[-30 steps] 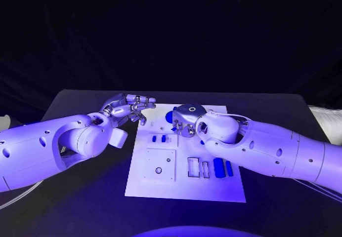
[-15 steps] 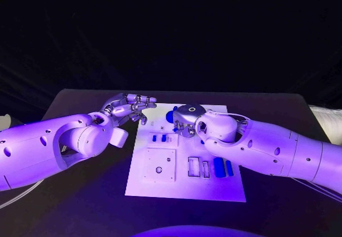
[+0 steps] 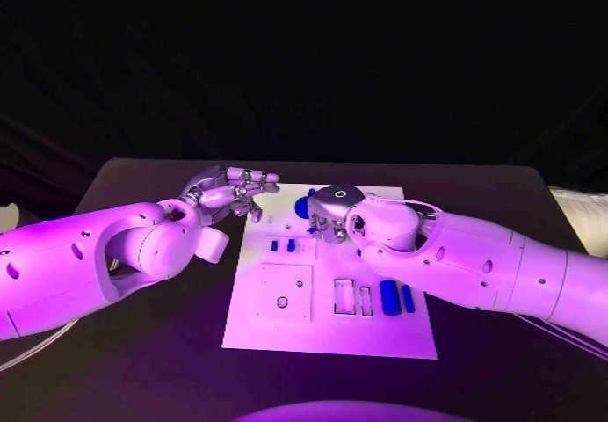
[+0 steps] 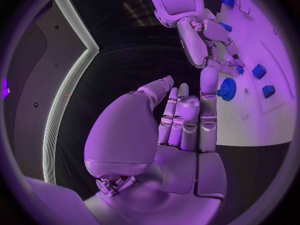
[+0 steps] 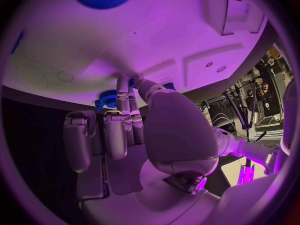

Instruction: Assemble the parts on the task board

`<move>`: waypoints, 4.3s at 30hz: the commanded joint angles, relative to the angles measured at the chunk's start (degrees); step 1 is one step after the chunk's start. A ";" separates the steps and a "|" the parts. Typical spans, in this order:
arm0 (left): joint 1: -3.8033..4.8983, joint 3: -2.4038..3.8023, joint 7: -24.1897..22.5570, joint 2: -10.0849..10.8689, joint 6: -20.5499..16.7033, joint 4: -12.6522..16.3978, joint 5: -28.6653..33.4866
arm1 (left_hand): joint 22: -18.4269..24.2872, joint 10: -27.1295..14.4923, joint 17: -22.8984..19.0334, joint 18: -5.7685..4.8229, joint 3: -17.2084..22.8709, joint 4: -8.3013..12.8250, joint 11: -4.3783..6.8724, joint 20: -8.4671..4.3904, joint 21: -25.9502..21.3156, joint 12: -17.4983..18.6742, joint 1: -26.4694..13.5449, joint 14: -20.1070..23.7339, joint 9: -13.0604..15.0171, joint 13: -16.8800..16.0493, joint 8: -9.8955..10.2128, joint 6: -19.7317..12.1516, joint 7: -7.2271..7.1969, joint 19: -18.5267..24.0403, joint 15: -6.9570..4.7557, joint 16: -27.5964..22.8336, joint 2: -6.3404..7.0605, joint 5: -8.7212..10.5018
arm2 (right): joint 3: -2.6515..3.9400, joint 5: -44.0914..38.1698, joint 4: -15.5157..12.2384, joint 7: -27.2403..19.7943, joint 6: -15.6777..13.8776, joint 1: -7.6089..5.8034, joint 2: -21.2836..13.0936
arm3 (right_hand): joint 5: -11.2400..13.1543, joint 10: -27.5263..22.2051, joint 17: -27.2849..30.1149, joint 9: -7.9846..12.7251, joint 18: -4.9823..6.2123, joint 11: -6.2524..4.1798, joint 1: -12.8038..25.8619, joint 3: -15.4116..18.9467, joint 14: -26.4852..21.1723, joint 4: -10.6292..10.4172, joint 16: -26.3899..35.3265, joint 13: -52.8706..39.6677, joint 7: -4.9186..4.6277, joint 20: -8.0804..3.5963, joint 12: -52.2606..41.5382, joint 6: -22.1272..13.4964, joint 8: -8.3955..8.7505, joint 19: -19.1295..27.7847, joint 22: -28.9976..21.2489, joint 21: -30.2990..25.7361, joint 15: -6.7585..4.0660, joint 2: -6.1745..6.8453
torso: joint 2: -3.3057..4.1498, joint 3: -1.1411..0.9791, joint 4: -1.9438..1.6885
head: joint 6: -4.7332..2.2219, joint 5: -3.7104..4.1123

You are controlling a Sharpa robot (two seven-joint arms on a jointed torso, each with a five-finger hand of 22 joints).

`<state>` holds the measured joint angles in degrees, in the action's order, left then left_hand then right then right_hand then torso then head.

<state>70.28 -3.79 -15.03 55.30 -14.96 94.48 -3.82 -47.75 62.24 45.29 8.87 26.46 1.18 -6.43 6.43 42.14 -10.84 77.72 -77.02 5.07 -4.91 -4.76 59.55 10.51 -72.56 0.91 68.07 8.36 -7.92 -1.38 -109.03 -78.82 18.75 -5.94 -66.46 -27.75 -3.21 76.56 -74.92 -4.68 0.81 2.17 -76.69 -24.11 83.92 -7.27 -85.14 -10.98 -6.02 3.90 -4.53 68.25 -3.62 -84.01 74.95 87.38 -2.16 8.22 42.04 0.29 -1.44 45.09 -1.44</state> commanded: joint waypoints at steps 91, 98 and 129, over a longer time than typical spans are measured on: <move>0.04 0.02 0.72 -0.20 0.71 -0.12 -0.25 | 0.33 -1.21 -0.45 1.01 -0.10 0.39 -0.12 0.35 -0.49 -0.64 0.65 0.47 -0.30 0.19 -0.14 -0.60 0.23 0.09 0.34 0.20 -0.77 -0.11 | -0.37 0.25 -1.69 -2.54 -1.11 0.14 -2.25 | 0.43 -2.06 -9.00 0.20 0.23 0.09 -3.62 1.78 4.75 2.17 -0.37 -1.86 -0.21 0.37 -0.96 -2.29 -1.40 -3.79 11.56 -0.32 0.28 -1.14 | -0.03 0.02 0.03 | 0.67 0.16; 0.04 0.02 0.81 -0.19 0.62 -0.12 -0.25 | 0.34 -1.25 -0.49 1.01 -0.05 0.44 -0.13 0.35 -0.52 -0.70 0.75 0.48 -0.31 0.20 -0.16 -0.61 0.24 0.09 0.34 0.19 -0.82 -0.12 | -0.37 0.26 -1.67 -2.63 -0.74 0.15 -2.32 | 0.43 -1.30 -9.01 0.09 0.23 -0.17 -3.63 1.77 4.76 2.24 -0.38 -1.90 0.08 0.15 -1.06 -1.28 -1.62 -3.80 11.58 -0.31 0.06 -1.46 | -0.04 0.01 0.00 | 0.76 0.18; 0.04 0.02 0.98 -0.10 0.31 0.11 -0.25 | 0.37 -1.31 -0.61 1.02 -0.03 0.49 -0.15 0.35 -0.55 -0.78 0.82 0.52 -0.33 0.21 -0.19 -0.64 0.26 0.10 0.34 0.16 -0.84 -0.12 | -0.38 -0.56 0.01 -0.76 5.03 0.11 -2.14 | 0.44 -1.29 -9.35 0.18 0.22 -0.21 -3.70 1.61 4.82 2.27 -0.61 -1.70 0.17 -0.02 -0.52 -0.99 -1.32 -3.81 11.60 -0.31 -0.03 -2.11 | -0.04 0.01 -0.04 | 0.99 0.25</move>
<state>70.28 -3.80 -13.86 55.27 -15.02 94.43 -3.90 -47.47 61.21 44.73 8.87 26.31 1.34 -6.65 6.43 41.93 -11.49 78.17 -76.88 4.78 -4.79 -4.76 59.35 10.72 -72.56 1.05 68.07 7.92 -7.92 -1.41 -108.72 -79.35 16.96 -4.93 -66.74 -29.73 -2.95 75.25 -74.90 -4.42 0.81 1.86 -80.38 -22.09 83.91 -5.02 -85.55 -12.73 -5.92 4.32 -5.42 66.91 -4.81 -84.00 74.92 87.20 -1.75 6.47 42.00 0.31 -1.45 46.03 -1.24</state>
